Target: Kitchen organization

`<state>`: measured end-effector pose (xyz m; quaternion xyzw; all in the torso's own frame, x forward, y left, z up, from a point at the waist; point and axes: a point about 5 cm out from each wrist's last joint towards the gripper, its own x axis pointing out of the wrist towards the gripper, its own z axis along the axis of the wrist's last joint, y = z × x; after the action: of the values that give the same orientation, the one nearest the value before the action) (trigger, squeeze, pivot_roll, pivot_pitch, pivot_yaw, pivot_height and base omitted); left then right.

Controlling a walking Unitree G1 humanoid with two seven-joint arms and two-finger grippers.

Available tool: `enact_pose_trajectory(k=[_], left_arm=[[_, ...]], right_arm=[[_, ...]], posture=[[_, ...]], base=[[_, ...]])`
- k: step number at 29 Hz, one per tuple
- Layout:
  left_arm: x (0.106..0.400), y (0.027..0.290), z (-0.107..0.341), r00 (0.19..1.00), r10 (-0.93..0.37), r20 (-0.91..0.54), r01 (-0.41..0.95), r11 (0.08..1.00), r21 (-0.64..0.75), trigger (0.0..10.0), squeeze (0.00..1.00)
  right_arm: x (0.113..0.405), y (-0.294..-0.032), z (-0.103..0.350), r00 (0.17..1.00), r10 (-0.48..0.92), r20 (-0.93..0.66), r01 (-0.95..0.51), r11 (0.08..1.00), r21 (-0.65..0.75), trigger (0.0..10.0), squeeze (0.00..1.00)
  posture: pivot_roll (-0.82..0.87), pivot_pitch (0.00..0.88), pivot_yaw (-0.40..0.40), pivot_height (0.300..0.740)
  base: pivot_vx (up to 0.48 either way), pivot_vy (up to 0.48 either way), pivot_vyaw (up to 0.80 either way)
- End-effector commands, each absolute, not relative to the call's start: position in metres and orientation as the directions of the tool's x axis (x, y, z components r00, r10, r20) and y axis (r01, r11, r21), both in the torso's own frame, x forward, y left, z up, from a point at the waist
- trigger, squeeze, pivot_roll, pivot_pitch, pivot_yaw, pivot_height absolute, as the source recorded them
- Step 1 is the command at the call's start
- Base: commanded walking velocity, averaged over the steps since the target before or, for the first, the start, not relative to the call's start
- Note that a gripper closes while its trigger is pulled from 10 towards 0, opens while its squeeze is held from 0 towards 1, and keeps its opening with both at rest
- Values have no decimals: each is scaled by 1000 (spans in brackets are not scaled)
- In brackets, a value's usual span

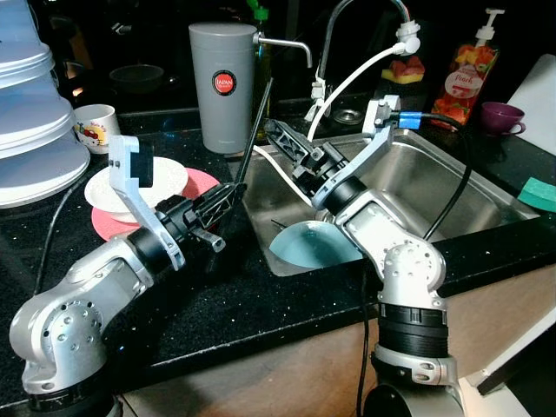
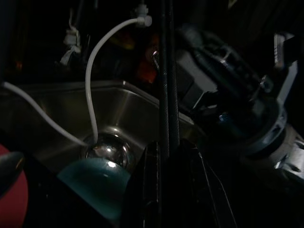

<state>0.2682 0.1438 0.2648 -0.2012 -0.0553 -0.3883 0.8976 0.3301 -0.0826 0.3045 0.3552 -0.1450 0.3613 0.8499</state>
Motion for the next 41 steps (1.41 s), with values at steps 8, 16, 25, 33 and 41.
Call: enact_pose_trajectory(k=[8, 16, 25, 33, 41], left_arm=[[267, 140, 258, 682, -703, 201, 720, 597, -354, 0, 0], [262, 134, 255, 644, -744, 177, 747, 562, -356, 0, 0], [262, 134, 255, 653, -742, 153, 741, 583, -333, 0, 0], [278, 142, 252, 797, -604, -6, 604, 797, -21, 0, 0], [282, 145, 261, 845, -534, 33, 530, 843, 93, 0, 0]], right_arm=[[315, -72, 312, 613, 580, 537, -789, 419, 449, 10000, 0], [315, -70, 312, 606, 597, 525, -795, 433, 425, 10000, 0], [317, -72, 310, 622, 594, 511, -783, 466, 412, 10000, 0], [327, -79, 310, 702, 538, 468, -706, 615, 352, 10000, 0], [330, -81, 312, 726, 510, 461, -671, 673, 311, 10000, 0]], posture=[[-30, 39, 4, 740], [-26, 36, 5, 740], [-23, 36, 8, 740], [-20, 36, 4, 740], [-22, 39, 5, 740]], base=[[0, 0, 0], [0, 0, 0], [0, 0, 0], [0, 0, 0], [0, 0, 0]])
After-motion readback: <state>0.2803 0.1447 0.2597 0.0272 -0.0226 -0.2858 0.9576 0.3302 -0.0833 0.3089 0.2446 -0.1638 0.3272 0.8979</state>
